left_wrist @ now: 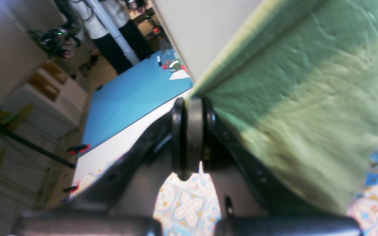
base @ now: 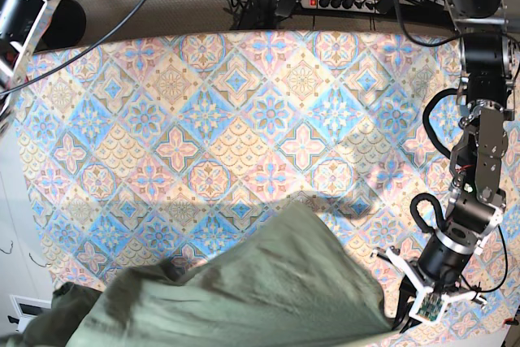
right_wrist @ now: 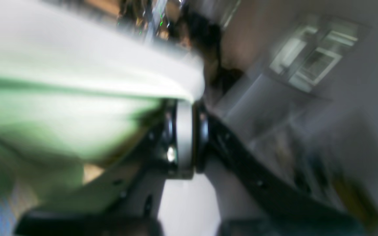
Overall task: Layout the t-shirt on the table in an organized manner, then fold the t-shirt properly
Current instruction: 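Lower the hanging shirt onto the table with both grippers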
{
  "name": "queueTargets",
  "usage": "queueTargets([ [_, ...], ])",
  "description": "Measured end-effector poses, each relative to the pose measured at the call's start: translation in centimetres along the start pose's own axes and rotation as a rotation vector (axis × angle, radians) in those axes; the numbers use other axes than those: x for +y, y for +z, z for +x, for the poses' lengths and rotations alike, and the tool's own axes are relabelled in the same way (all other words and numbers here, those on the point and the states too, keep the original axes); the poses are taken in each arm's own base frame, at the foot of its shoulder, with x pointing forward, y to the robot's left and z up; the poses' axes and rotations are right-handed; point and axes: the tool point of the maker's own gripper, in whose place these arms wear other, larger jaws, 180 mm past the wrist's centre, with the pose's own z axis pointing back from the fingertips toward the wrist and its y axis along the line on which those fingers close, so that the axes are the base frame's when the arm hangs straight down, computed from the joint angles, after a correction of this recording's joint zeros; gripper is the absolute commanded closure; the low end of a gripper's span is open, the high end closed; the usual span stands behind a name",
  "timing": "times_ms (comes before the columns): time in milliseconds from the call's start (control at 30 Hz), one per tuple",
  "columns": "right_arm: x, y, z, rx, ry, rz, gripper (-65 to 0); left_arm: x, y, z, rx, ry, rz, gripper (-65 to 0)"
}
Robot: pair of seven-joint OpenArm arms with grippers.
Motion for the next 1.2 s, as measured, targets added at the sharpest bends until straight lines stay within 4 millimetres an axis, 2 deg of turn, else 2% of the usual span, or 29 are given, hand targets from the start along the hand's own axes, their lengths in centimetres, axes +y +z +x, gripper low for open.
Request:
queueTargets([
  [67, 3.2, 0.5, -5.4, 0.127, 0.030, 0.060, -0.7, -0.1, 0.9, -1.3, 0.042, -0.034, -0.005, 0.0],
  [100, 4.0, 1.1, -7.0, 0.147, 0.029, 0.065, -0.7, -0.3, 1.2, -1.8, 0.053, -0.040, -0.008, 0.0],
  [167, 3.6, 2.8, -7.8, 0.129, 0.033, 0.036, -0.7, -0.9, 2.0, -2.2, 0.056, -0.052, -0.025, 0.0],
  [233, 2.7, 4.6, -8.0, 0.118, 0.057, -0.006, -0.7, -0.2, 2.7, -2.1, 0.045, -0.038, -0.012, 0.0],
  [367, 4.4, 5.9, -9.6, 0.130, 0.093, 0.023, -0.7, 3.1, 3.8, -1.1, 0.005, -0.017, 0.079, 0.0],
  [533, 6.5, 6.5, -13.0, 0.206, 0.107, 0.079, -0.7, 4.0, 4.1, -1.2, 0.016, -0.031, 0.081, 0.0],
  [633, 6.7, 6.3, -12.5, 0.180, 0.086, 0.086, -0.7, 5.2, 4.2, -0.1, -0.015, -0.030, 0.115, 0.0],
  [767, 7.4, 5.4, -13.2, 0.179, 0.024, 0.098, -0.7, 5.6, 1.6, 0.5, 0.000, -0.035, 0.103, 0.0],
  [833, 8.0, 3.7, -12.9, 0.175, -0.022, 0.110, -0.7, 5.6, -0.2, 1.1, -0.008, 0.004, 0.098, 0.0],
  [900, 8.6, 1.7, -11.6, 0.140, -0.042, 0.150, -0.7, 6.2, -2.3, 1.0, 0.026, 0.039, 0.098, 0.0],
  [967, 8.2, -0.2, -10.1, 0.100, -0.073, 0.158, -0.7, 7.2, -4.3, 1.8, 0.036, 0.074, 0.115, 0.0],
  [1033, 8.5, -2.3, -8.0, 0.033, -0.125, 0.192, -0.7, 7.5, -6.3, 3.6, 0.023, 0.089, 0.113, 0.0],
  [1100, 7.8, -4.1, -6.5, 0.018, -0.153, 0.195, -0.7, 8.1, -8.1, 5.5, 0.015, 0.109, 0.112, 0.0],
  [1200, 6.4, -6.4, -2.8, -0.045, -0.180, 0.206, -0.7, 7.9, -10.8, 8.7, -0.040, 0.141, 0.096, 0.0],
])
